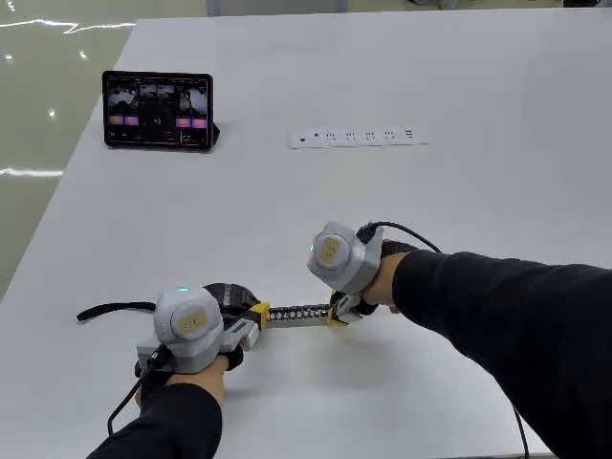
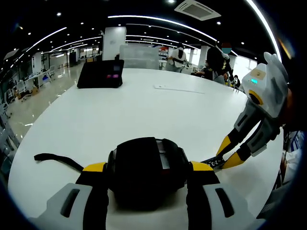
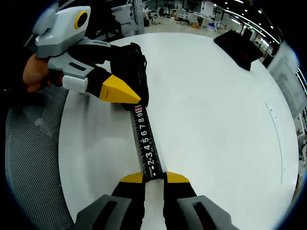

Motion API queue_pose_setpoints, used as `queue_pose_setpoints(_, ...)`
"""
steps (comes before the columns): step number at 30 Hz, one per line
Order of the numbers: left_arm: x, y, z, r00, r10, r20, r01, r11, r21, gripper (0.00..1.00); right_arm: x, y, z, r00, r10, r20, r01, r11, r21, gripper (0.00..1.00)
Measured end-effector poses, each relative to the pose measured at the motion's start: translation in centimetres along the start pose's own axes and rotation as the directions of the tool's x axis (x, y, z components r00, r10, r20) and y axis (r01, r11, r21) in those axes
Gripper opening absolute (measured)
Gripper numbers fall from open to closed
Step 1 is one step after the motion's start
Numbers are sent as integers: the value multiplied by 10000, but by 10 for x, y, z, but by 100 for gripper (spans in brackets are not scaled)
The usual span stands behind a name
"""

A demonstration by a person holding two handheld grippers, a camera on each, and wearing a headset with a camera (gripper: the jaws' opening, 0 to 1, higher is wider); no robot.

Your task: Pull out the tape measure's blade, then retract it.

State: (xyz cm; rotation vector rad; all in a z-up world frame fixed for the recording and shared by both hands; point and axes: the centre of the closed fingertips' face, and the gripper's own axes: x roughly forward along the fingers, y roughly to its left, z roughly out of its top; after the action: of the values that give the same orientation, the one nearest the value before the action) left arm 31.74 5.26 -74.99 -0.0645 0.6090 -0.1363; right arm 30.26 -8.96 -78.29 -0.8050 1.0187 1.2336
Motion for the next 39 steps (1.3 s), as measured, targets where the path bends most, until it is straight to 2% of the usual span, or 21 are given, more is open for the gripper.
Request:
queue_pose_setpoints(26,0,1,1,9999,-133,-55,132,9996,-239,62,5,4,14,9987,175,480,-178,9998,48,10)
queue_pose_setpoints(39,0,1,0,9998,-168,-108,165,9995,-260,62,6,7,19,9972,282,690,-257,9990,-370,10)
